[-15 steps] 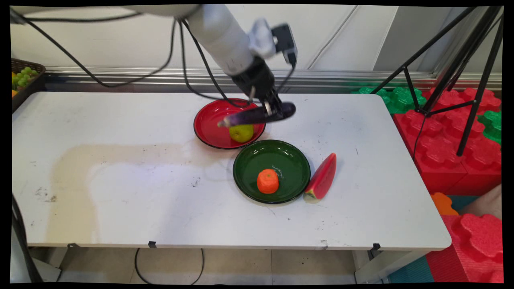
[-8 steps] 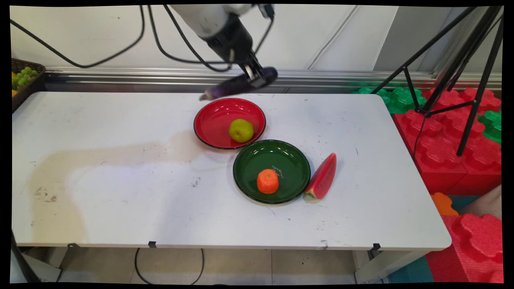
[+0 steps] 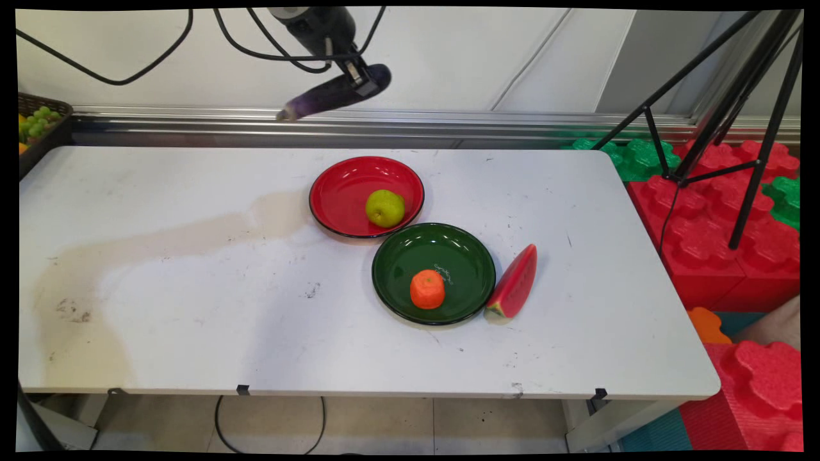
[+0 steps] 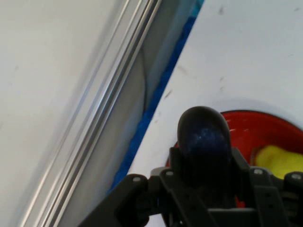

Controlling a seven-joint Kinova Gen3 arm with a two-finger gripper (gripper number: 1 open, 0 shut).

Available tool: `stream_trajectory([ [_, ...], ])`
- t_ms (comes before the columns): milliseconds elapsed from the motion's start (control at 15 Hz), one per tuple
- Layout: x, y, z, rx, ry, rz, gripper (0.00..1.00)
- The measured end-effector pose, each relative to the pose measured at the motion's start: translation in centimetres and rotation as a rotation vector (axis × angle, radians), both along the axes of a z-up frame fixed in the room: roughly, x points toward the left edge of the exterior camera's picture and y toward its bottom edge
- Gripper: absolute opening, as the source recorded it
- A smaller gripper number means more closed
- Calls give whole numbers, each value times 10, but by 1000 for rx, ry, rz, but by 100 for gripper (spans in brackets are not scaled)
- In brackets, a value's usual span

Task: Place the picked object on the red plate

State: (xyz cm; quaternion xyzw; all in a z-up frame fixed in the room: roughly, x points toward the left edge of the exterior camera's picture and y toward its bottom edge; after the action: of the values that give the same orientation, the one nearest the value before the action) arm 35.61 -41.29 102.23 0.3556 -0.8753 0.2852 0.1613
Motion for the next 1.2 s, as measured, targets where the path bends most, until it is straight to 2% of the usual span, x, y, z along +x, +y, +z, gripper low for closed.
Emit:
stream_trajectory([
  [267, 16, -24, -24, 38, -41, 34, 0],
  [533, 23, -45, -57, 90, -55, 43, 0],
  [933, 31, -73, -119, 177, -62, 15, 0],
  [1200, 33, -83, -146, 201, -62, -12, 0],
])
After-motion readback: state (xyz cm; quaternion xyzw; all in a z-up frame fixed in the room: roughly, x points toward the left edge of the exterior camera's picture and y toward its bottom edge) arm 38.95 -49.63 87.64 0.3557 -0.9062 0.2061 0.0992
